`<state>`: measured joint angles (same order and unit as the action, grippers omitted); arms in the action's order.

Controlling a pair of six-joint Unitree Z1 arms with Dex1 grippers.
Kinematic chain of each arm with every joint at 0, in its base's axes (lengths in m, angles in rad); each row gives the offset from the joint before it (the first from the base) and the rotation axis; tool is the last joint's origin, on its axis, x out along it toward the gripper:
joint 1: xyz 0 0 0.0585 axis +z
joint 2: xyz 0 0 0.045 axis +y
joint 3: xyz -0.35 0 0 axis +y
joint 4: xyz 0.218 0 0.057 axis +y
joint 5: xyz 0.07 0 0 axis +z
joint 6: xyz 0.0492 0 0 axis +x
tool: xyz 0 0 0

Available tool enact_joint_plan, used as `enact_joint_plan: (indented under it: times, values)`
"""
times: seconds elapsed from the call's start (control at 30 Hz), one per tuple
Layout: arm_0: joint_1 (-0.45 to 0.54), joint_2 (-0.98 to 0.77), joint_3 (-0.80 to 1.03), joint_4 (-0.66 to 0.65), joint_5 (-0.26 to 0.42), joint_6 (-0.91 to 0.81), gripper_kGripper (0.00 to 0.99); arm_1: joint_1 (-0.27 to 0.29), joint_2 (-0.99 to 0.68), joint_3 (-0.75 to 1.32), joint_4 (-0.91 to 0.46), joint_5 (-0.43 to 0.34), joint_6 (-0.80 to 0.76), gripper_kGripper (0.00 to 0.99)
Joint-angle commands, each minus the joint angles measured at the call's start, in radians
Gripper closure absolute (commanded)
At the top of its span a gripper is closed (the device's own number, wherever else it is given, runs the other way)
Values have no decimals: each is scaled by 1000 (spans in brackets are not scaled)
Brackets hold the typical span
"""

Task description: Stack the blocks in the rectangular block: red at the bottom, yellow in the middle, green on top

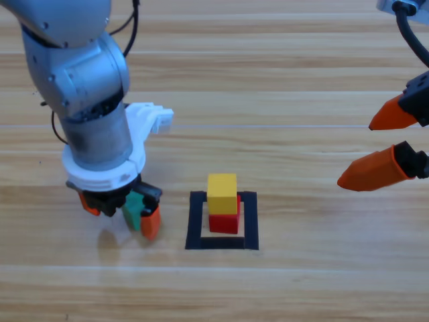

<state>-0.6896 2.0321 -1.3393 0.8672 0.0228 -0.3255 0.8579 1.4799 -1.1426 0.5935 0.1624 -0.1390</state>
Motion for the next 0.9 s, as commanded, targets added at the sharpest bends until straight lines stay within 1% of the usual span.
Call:
enact_joint_plan:
  times: [0.03, 0.2, 0.3, 0.63, 0.9]
  values:
    - [-19, 100, 20, -30, 48, 115, 57, -23, 42, 33, -1, 9, -8, 4]
    - [-18, 46, 66, -82, 45, 186, 74, -23, 40, 35, -1, 9, -10, 4]
    - [-18, 27, 72, -86, 35, 209, 74, -23, 39, 35, 0, 9, -10, 4]
    - [1, -42, 43, -86, -35, 263, 76, -23, 45, 35, 0, 9, -11, 4]
    - [27, -41, 32, -86, -35, 289, 73, -23, 46, 35, 0, 9, -13, 4]
